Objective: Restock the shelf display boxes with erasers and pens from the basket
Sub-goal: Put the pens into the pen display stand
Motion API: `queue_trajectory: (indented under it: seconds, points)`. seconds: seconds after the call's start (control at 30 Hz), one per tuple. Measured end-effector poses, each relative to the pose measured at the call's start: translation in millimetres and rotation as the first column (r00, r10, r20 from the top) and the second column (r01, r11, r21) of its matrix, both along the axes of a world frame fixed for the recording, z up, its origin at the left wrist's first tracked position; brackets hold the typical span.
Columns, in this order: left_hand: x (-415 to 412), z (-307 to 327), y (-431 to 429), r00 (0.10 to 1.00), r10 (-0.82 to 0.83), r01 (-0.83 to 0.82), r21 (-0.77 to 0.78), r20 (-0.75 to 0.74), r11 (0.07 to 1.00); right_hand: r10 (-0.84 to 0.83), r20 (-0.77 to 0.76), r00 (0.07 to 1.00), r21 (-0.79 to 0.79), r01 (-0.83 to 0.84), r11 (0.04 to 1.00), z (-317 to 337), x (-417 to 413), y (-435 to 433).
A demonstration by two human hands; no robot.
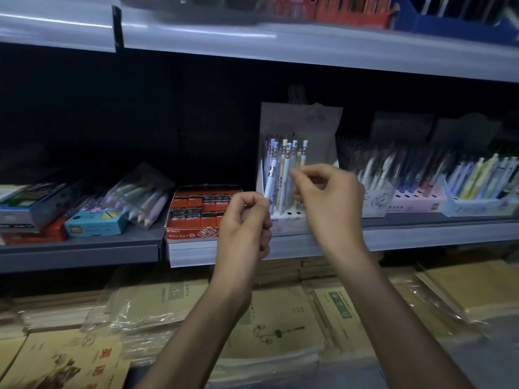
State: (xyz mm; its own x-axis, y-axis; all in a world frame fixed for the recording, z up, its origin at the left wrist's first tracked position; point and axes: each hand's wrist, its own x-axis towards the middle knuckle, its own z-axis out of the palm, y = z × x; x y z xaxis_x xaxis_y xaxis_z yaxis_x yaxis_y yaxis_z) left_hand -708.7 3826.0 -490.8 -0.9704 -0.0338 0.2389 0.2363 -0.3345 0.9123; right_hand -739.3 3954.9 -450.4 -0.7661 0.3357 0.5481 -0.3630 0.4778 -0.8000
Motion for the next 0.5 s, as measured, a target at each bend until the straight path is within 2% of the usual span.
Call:
queue_trajectory:
  seconds: [0.03,0.1,0.13,0.2,0.3,0.5]
  points:
    - [-1,0,0,1.0,0.001,-0.001,-0.008,-0.012,1.0,0.032,0.025,0.999,-0.092,-0.029,0.995,2,8,2]
    - [-1,-1,1,0.999,0.02,-0.022,-0.036,-0.045,0.999,0.212,0.102,0.972,-0.3,-0.173,0.938,7,23,4]
    - [-2,-1,3,0.997,0.025,-0.029,-0.046,-0.067,0.999,0.298,0.13,0.946,-0.355,-0.236,0.904,10,28,5]
    - [-2,-2,7,0.994,0.016,-0.023,-0.06,-0.112,0.998,0.358,0.159,0.92,-0.337,-0.291,0.896,11,34,6]
    - [0,-3,12,0.993,0.007,-0.018,-0.093,-0.117,0.995,0.313,0.142,0.939,-0.278,-0.266,0.923,10,34,8]
    - [-2,-8,16,0.998,0.012,-0.019,-0.105,-0.061,0.994,0.263,-0.031,0.964,-0.402,-0.253,0.88,20,34,21]
